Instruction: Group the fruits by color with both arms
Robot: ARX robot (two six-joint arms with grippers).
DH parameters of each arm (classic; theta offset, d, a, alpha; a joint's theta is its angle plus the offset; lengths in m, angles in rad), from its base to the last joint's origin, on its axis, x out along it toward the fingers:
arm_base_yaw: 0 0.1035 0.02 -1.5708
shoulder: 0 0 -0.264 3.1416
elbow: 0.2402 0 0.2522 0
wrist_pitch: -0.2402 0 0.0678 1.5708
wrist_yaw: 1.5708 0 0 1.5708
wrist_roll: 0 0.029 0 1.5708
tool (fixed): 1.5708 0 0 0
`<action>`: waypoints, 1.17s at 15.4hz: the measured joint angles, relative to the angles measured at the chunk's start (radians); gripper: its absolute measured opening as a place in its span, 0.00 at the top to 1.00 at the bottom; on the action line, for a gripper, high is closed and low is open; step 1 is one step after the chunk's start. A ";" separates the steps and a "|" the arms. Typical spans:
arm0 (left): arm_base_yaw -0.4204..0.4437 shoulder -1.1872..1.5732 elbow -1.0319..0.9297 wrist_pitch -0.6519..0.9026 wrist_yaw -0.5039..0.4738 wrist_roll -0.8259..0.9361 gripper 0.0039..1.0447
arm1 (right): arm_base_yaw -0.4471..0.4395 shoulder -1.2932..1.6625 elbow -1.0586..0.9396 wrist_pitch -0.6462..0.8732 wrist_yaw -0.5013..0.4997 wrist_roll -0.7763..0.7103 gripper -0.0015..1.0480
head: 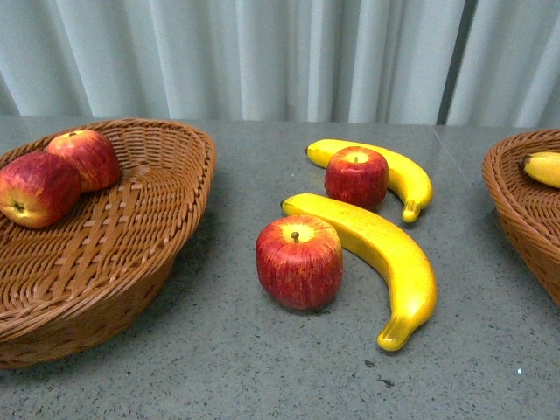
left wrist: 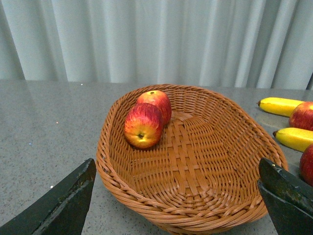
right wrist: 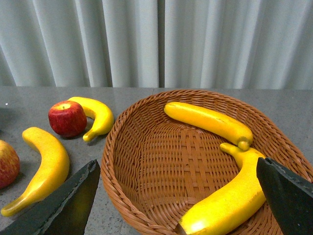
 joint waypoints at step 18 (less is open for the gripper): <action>-0.231 0.432 0.280 0.053 -0.496 0.002 0.06 | 0.000 0.000 0.000 0.000 -0.001 0.000 0.06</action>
